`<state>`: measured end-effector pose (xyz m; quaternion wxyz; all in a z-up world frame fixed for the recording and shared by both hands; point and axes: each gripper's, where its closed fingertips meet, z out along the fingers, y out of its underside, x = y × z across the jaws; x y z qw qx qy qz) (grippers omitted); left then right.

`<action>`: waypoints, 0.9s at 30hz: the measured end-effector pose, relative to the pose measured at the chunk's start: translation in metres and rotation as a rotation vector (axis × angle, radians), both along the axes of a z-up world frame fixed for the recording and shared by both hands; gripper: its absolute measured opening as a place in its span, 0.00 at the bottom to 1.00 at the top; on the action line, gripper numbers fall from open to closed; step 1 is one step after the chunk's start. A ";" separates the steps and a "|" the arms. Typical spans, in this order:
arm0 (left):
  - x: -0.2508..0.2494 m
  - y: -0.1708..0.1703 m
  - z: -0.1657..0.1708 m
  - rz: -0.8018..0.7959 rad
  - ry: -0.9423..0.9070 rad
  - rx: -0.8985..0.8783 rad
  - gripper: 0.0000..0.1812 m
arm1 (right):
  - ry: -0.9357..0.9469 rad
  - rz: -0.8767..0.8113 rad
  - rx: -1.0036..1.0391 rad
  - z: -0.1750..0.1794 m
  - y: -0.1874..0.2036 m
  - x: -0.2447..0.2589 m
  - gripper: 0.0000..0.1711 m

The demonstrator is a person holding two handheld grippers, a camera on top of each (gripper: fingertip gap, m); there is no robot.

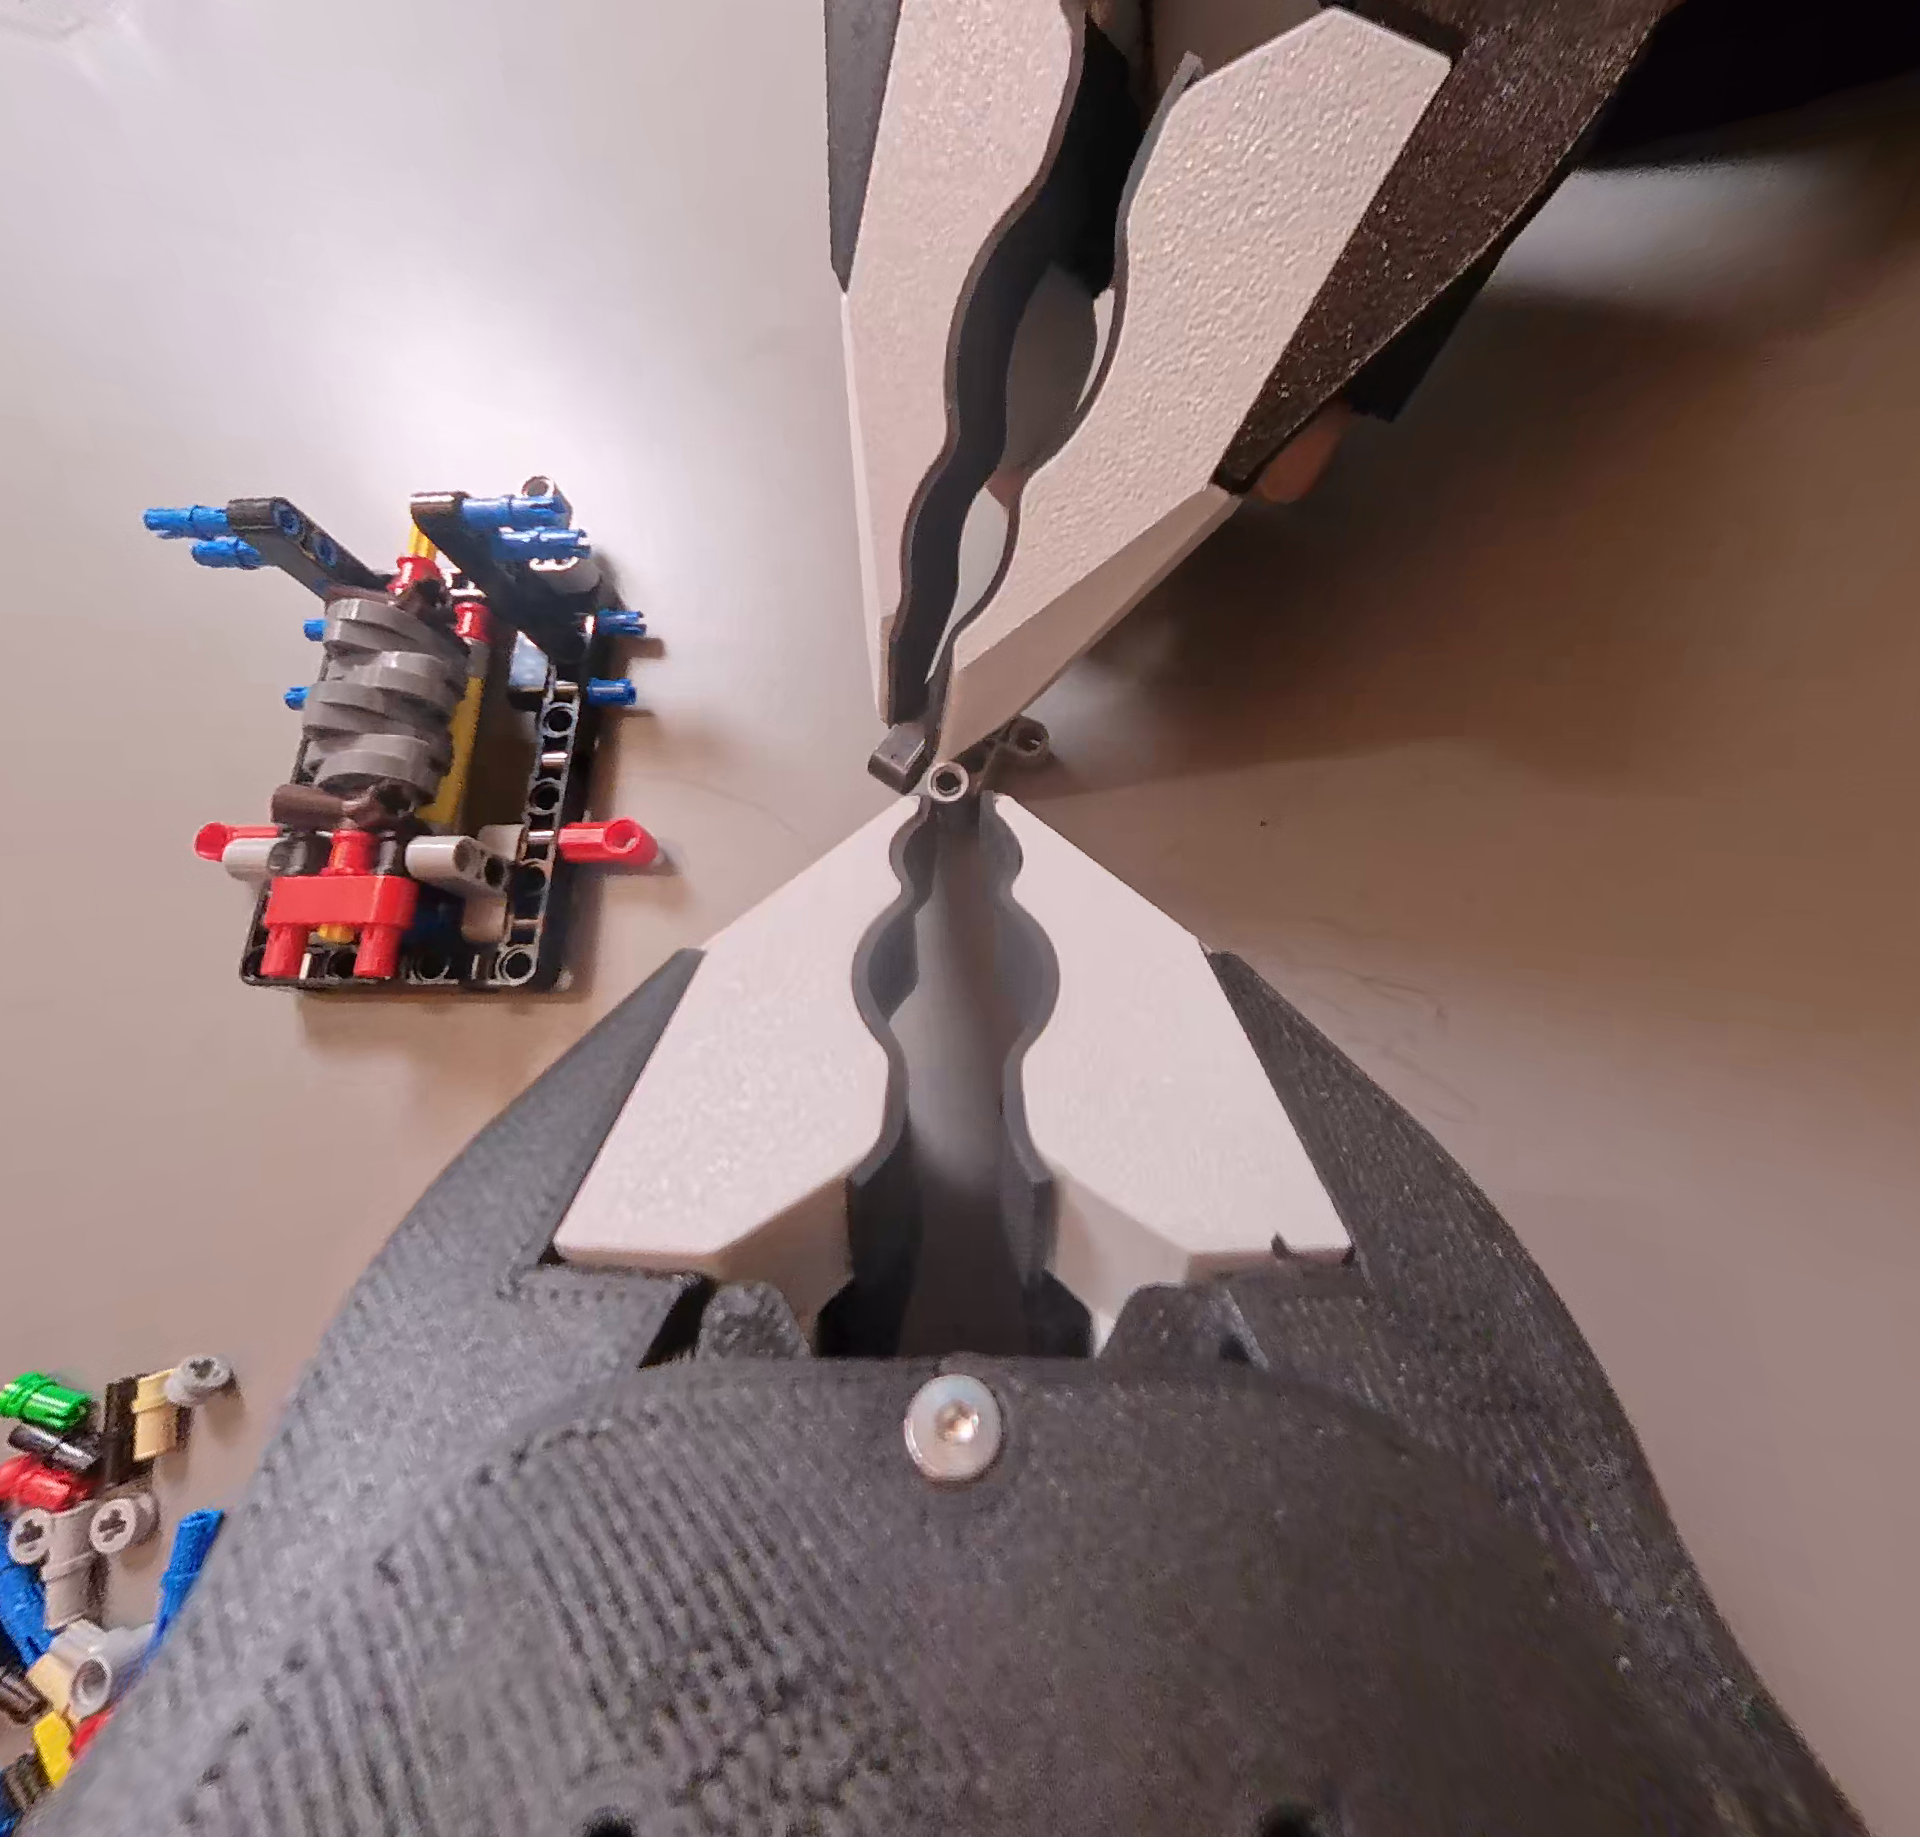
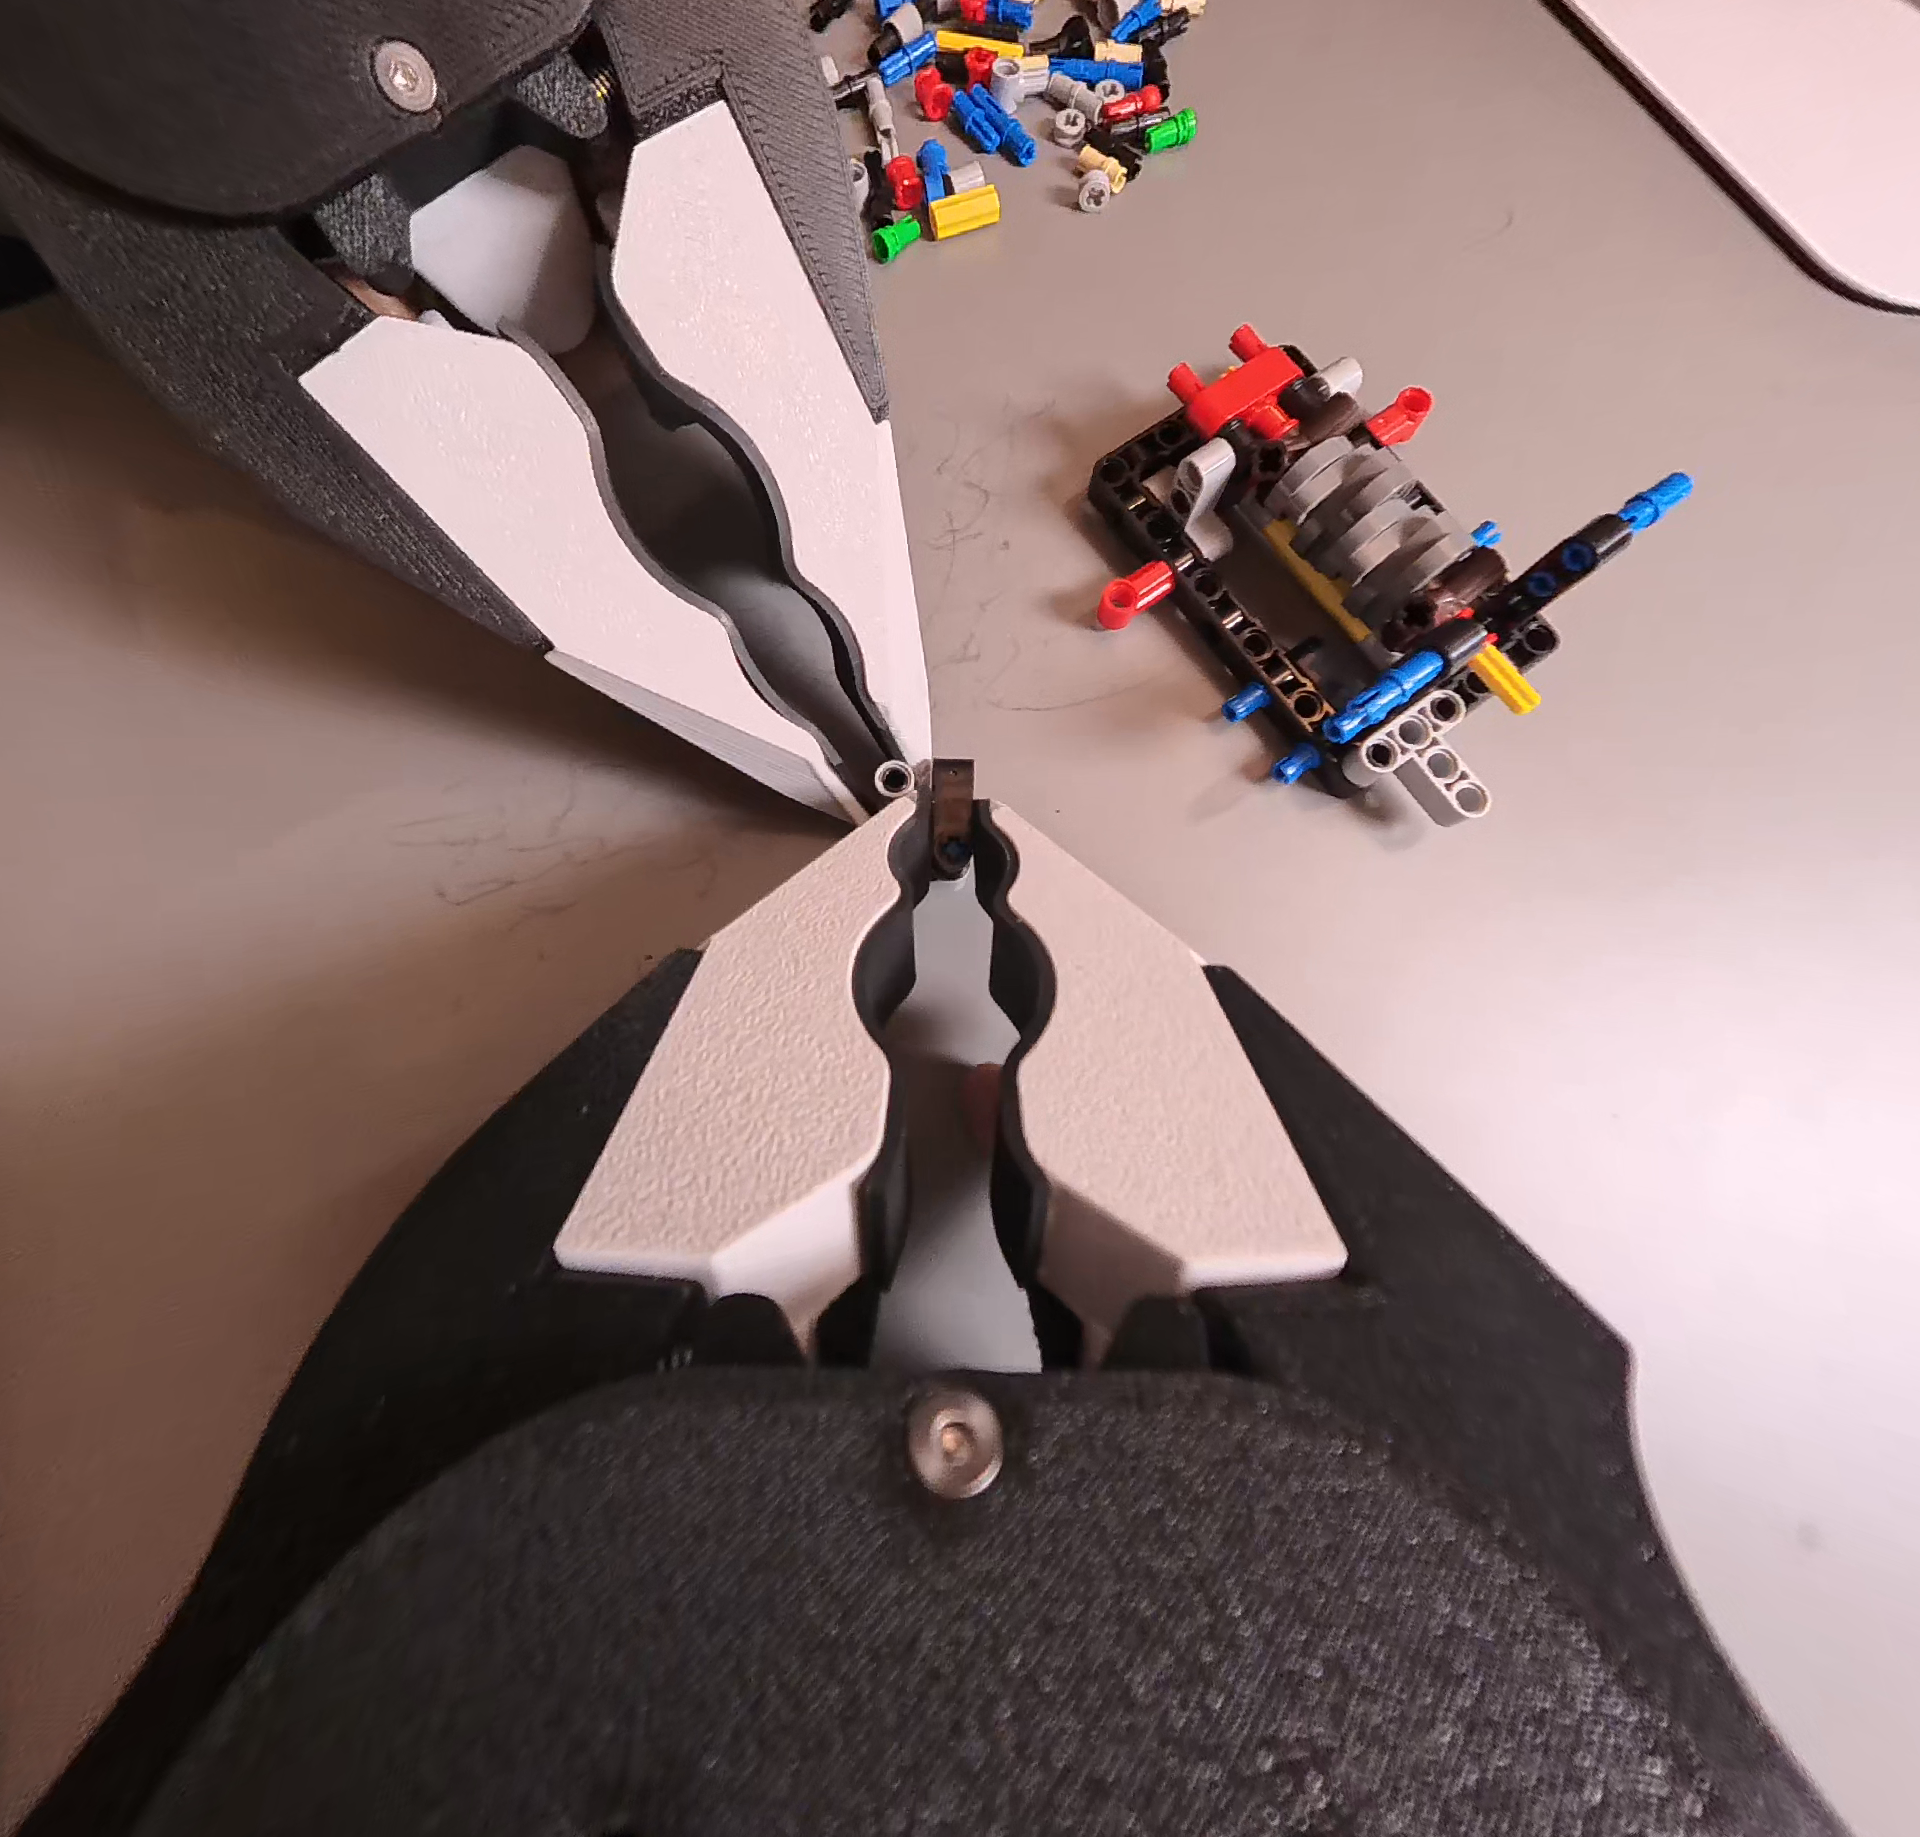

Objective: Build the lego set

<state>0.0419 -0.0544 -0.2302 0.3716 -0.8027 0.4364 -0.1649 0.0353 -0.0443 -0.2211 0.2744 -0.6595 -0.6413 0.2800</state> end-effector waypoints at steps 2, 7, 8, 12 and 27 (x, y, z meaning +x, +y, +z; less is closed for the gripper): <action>0.000 0.000 0.000 -0.006 -0.005 -0.004 0.03 | 0.002 0.014 0.006 0.000 0.000 0.000 0.03; 0.000 0.000 0.000 -0.015 -0.004 -0.002 0.03 | 0.001 0.066 0.034 0.000 -0.001 0.000 0.03; 0.000 0.000 0.000 -0.016 -0.004 -0.003 0.03 | 0.001 0.073 0.038 0.000 -0.001 0.000 0.03; 0.000 0.000 0.000 -0.021 -0.003 -0.006 0.03 | 0.004 0.113 0.047 0.000 -0.001 0.001 0.03; -0.001 0.001 0.001 -0.012 -0.014 -0.018 0.03 | -0.020 0.186 0.025 0.000 -0.002 0.000 0.03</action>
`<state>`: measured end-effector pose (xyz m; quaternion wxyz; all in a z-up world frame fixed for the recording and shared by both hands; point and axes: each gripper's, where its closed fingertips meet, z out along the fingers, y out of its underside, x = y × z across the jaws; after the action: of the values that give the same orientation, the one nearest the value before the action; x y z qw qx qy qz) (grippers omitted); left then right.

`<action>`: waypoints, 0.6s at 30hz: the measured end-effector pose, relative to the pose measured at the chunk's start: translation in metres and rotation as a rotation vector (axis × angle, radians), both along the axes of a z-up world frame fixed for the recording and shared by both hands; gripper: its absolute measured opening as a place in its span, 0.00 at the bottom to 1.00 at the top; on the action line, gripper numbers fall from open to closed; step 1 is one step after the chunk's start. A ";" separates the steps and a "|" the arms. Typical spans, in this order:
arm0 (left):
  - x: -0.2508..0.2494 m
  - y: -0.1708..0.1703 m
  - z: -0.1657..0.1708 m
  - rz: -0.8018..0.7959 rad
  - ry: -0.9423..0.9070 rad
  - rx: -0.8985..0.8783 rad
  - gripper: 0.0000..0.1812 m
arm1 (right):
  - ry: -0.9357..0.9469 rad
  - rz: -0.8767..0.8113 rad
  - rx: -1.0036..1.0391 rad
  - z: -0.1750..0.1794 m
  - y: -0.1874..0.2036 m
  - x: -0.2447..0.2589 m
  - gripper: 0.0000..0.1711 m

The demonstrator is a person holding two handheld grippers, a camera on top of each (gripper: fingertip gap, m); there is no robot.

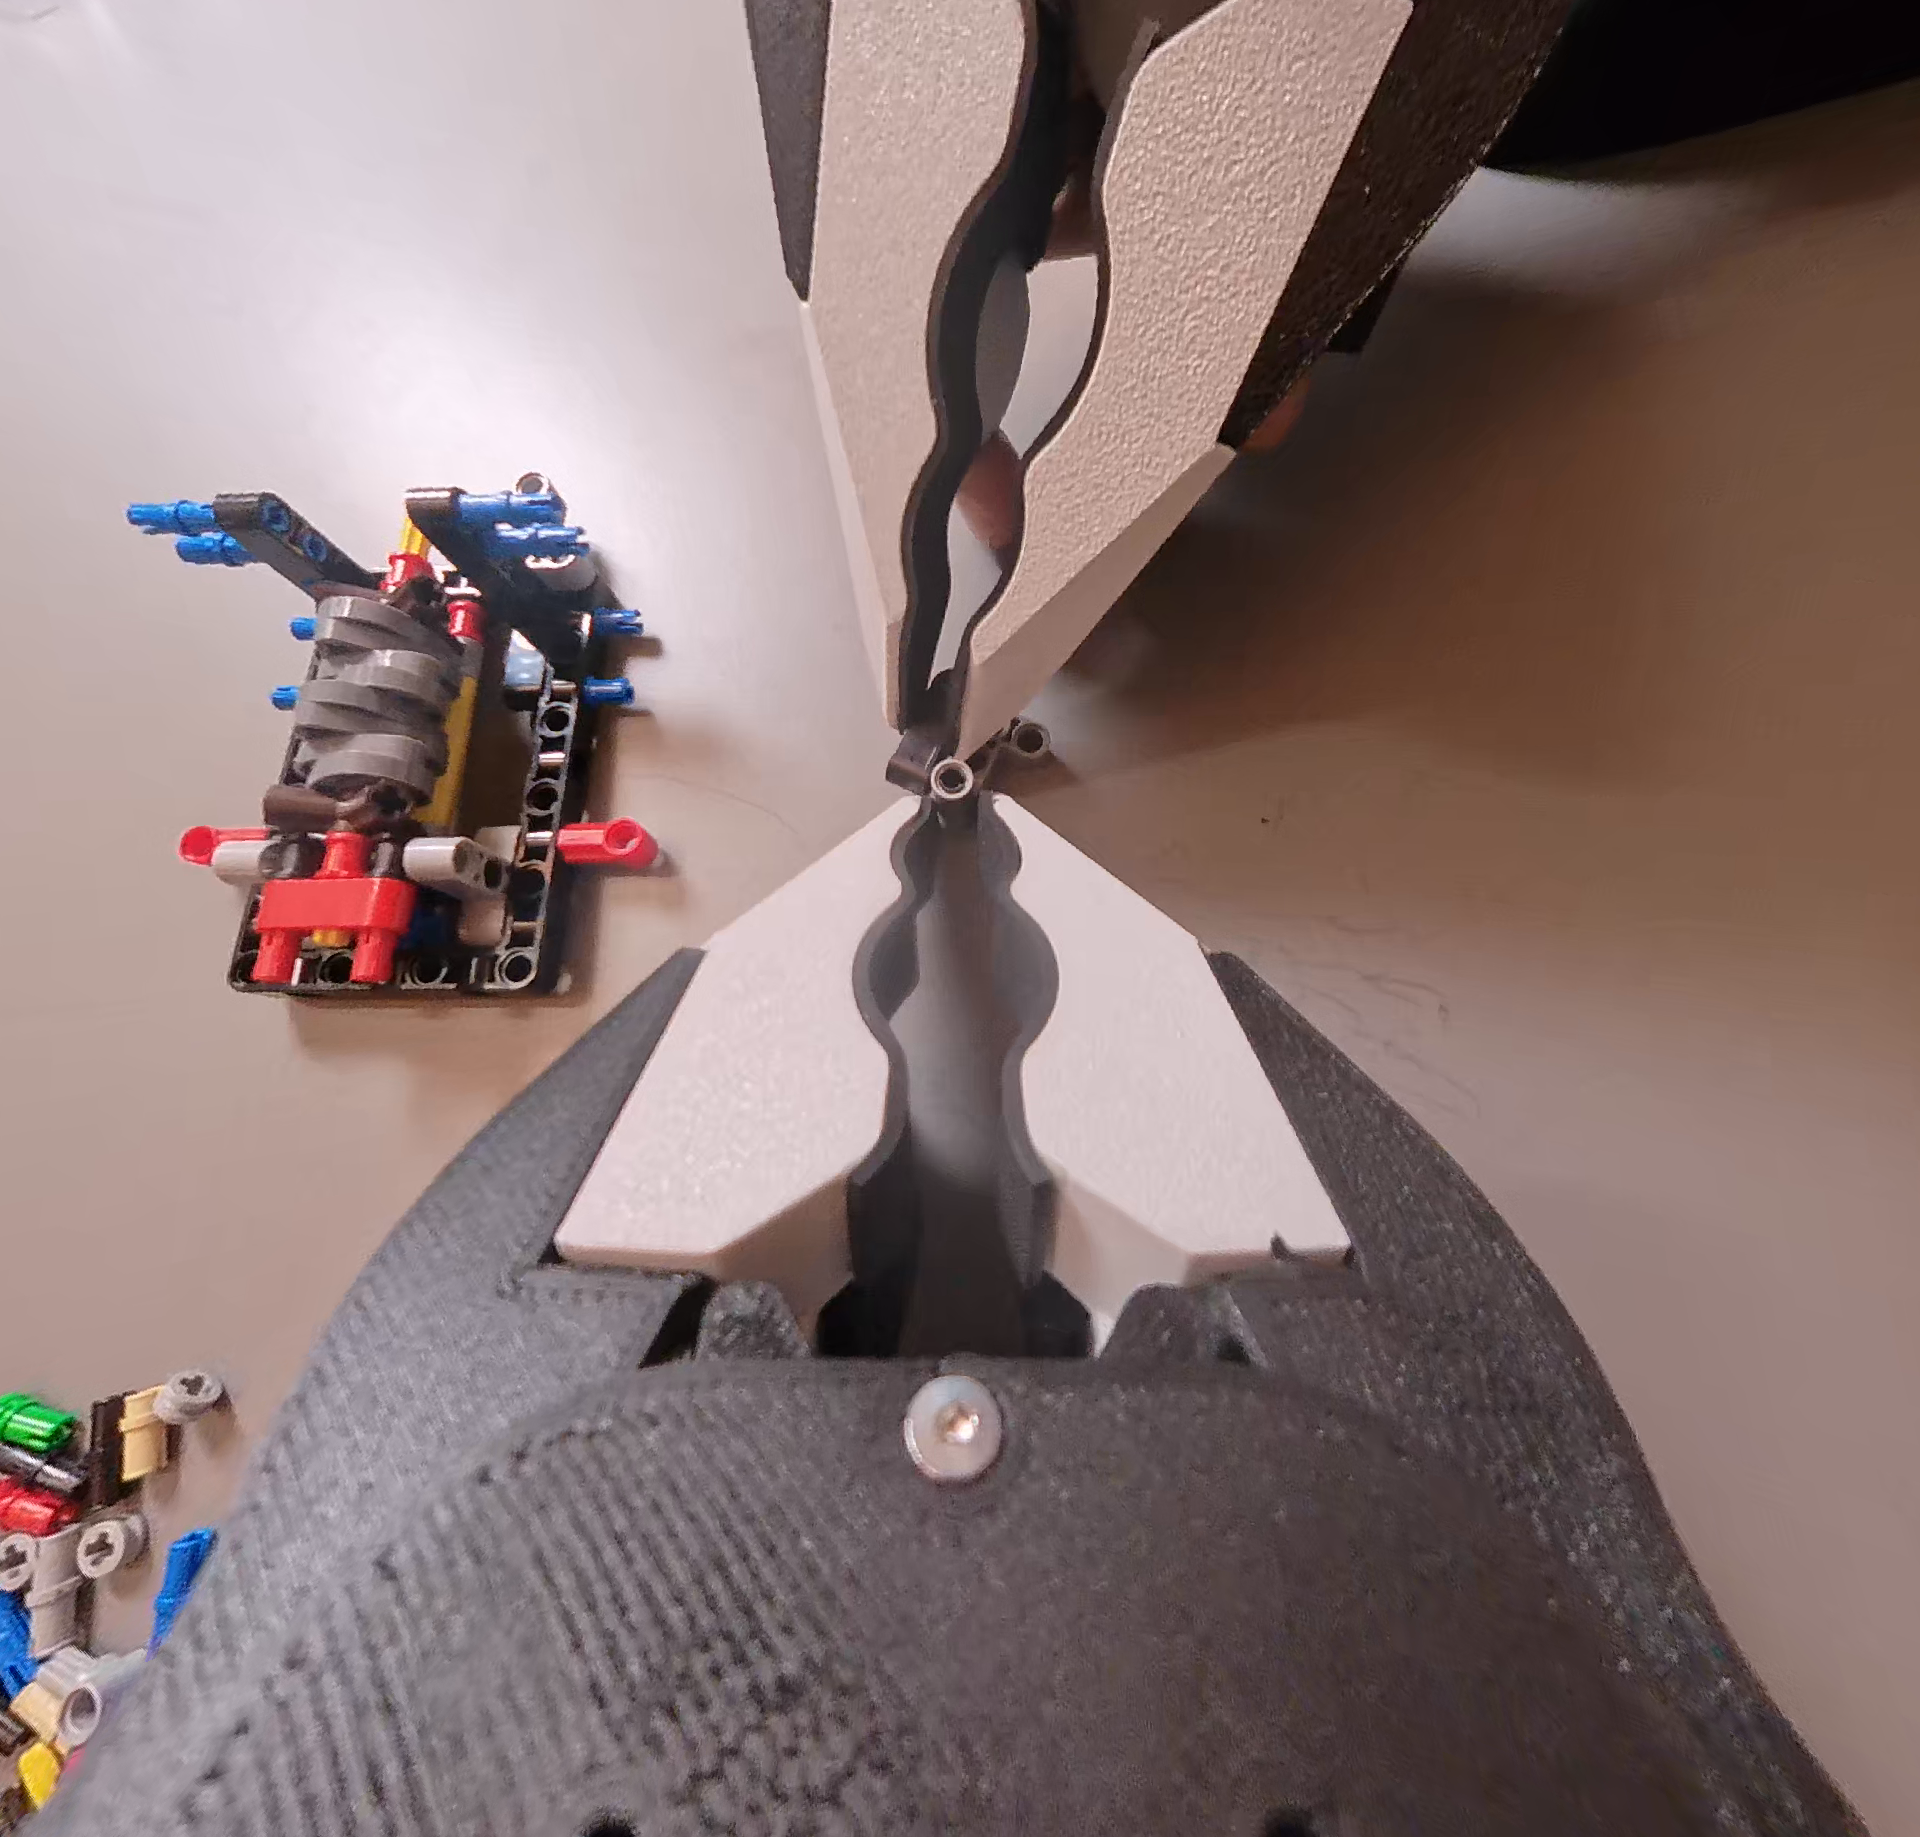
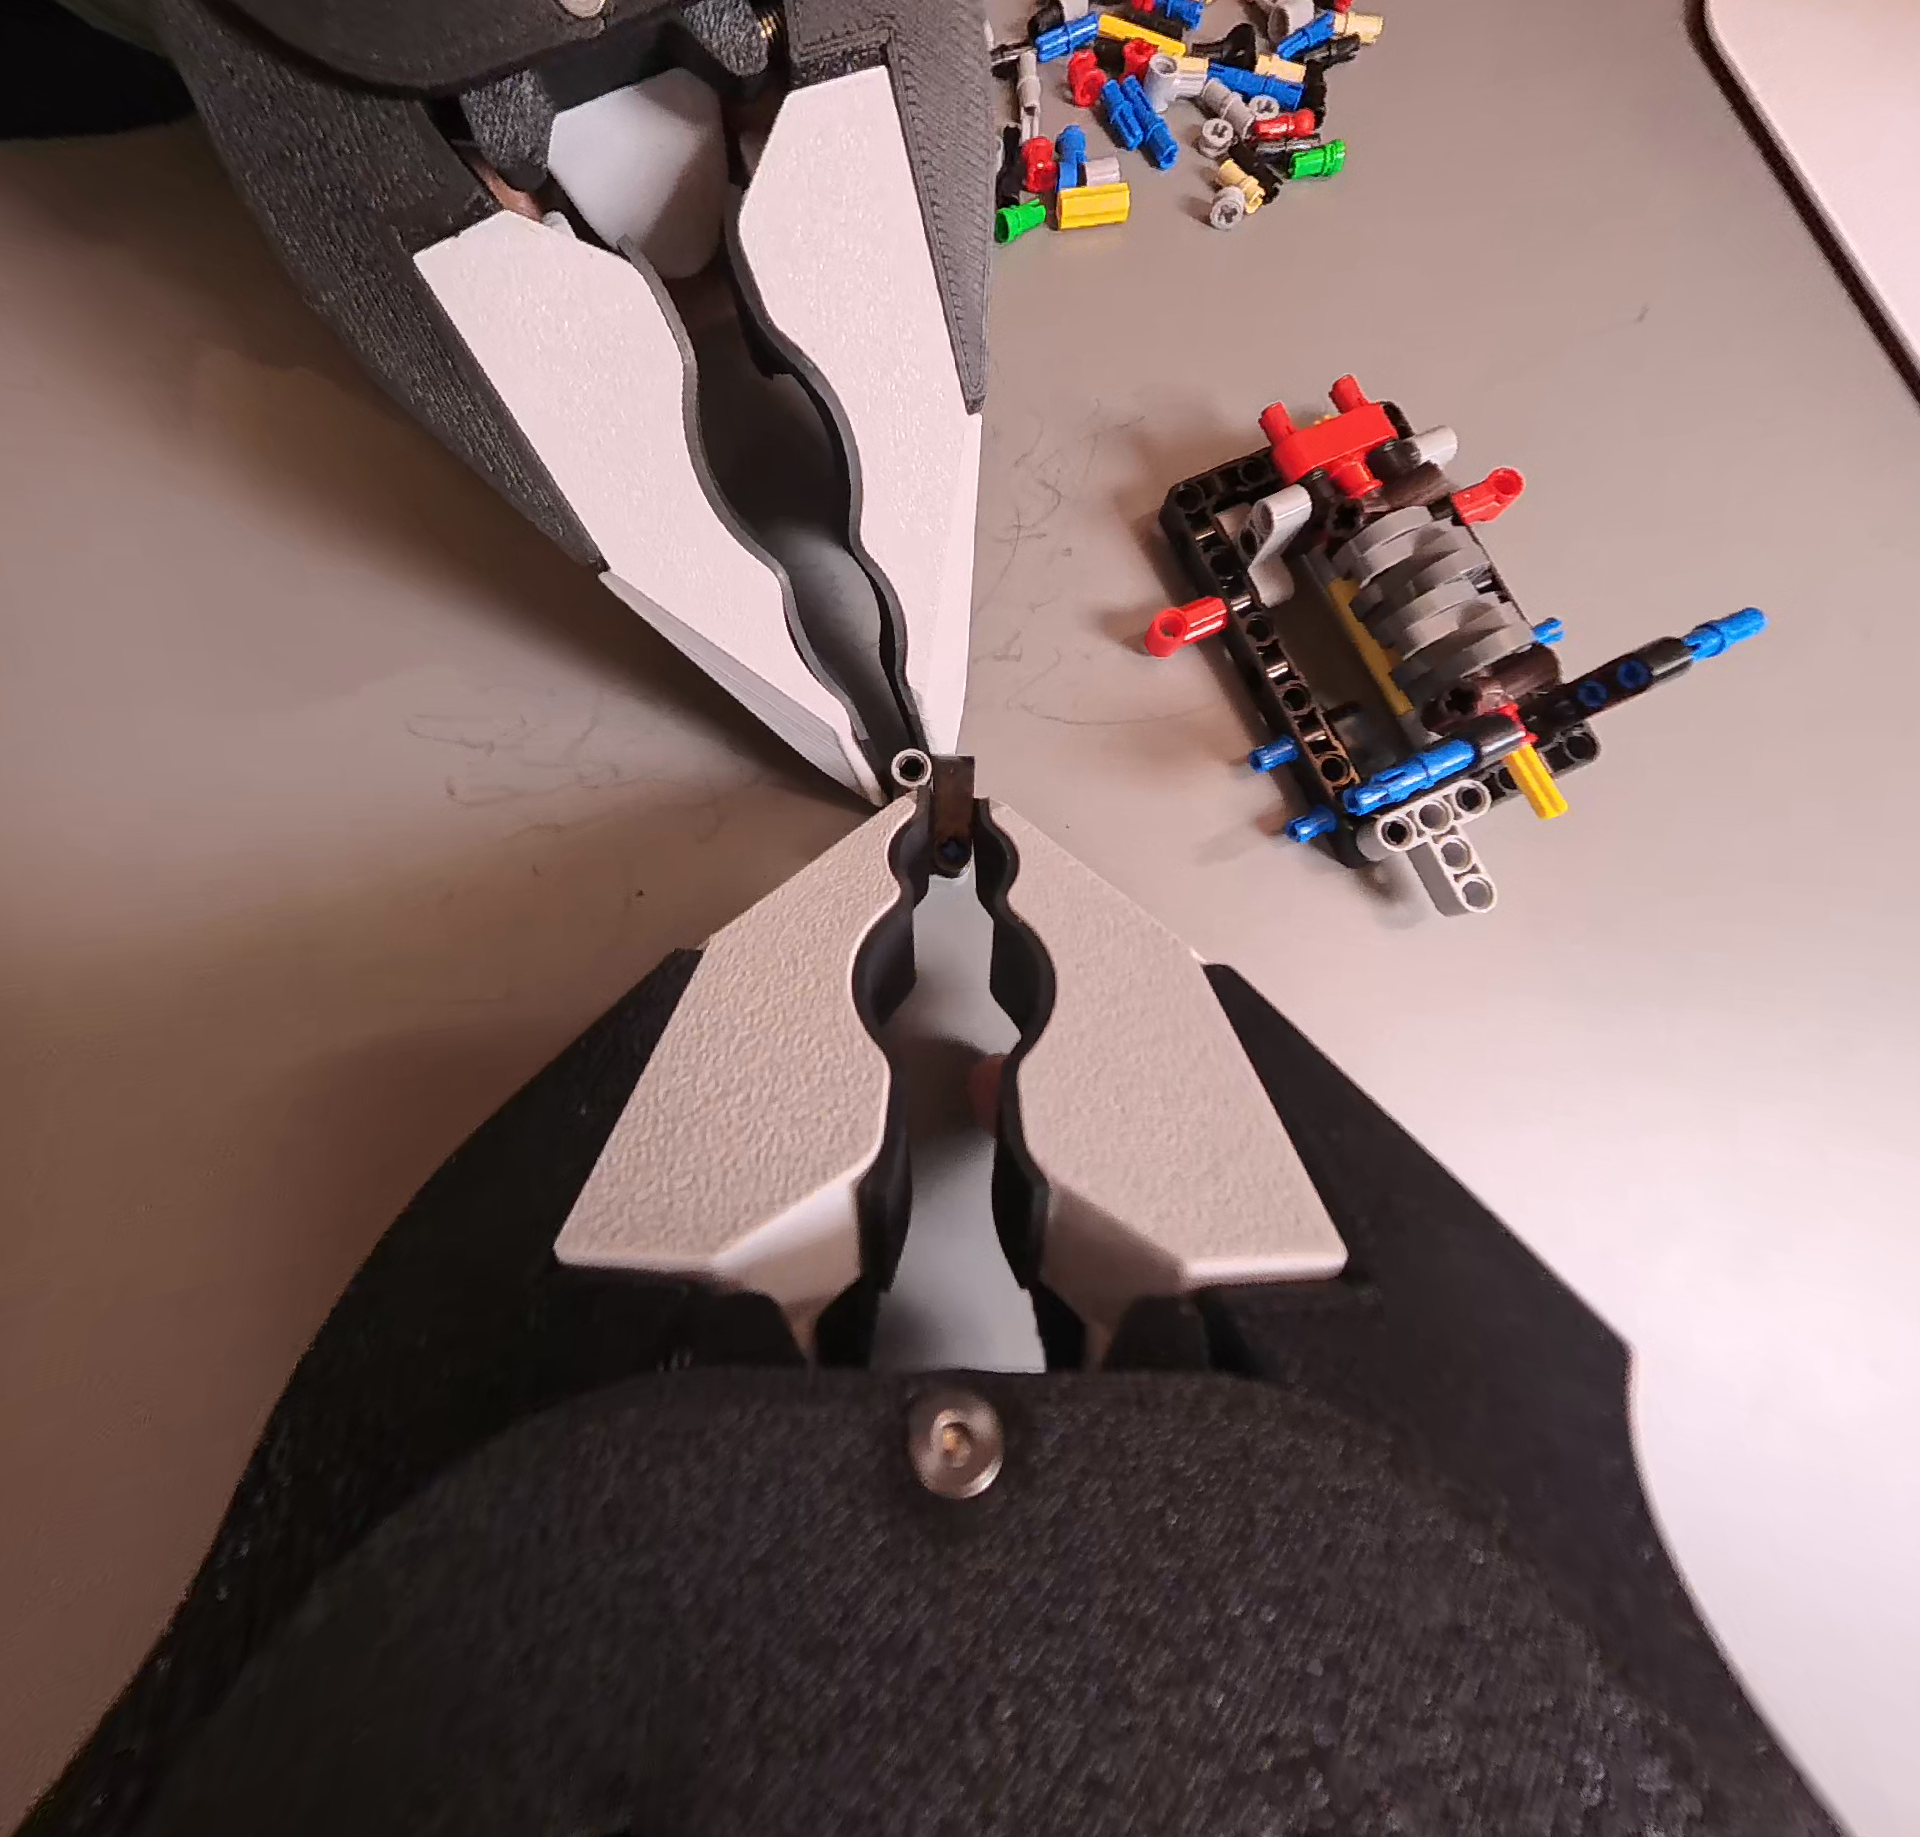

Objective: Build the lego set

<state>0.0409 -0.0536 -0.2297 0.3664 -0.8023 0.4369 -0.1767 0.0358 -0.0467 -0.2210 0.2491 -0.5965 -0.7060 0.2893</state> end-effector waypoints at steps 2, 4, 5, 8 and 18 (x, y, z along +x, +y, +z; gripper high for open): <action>-0.002 0.001 0.005 0.001 -0.024 0.001 0.04 | 0.008 -0.023 -0.009 0.000 0.001 -0.001 0.03; -0.004 0.001 0.016 0.002 -0.062 0.009 0.05 | 0.026 -0.036 -0.014 0.002 0.002 -0.002 0.06; -0.007 0.001 0.021 0.002 -0.061 0.019 0.07 | 0.028 -0.042 -0.020 0.003 0.002 -0.002 0.08; -0.033 0.004 0.037 0.036 -0.031 0.052 0.10 | 0.041 -0.071 -0.008 0.010 0.007 0.003 0.16; -0.038 -0.049 0.003 -0.159 -0.012 -0.018 0.18 | 0.228 0.143 -0.029 0.035 -0.048 0.039 0.16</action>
<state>0.0030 -0.1027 -0.2265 0.3465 -0.7674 0.4953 -0.2138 0.0753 -0.0943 -0.1863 0.2977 -0.5114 -0.7096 0.3825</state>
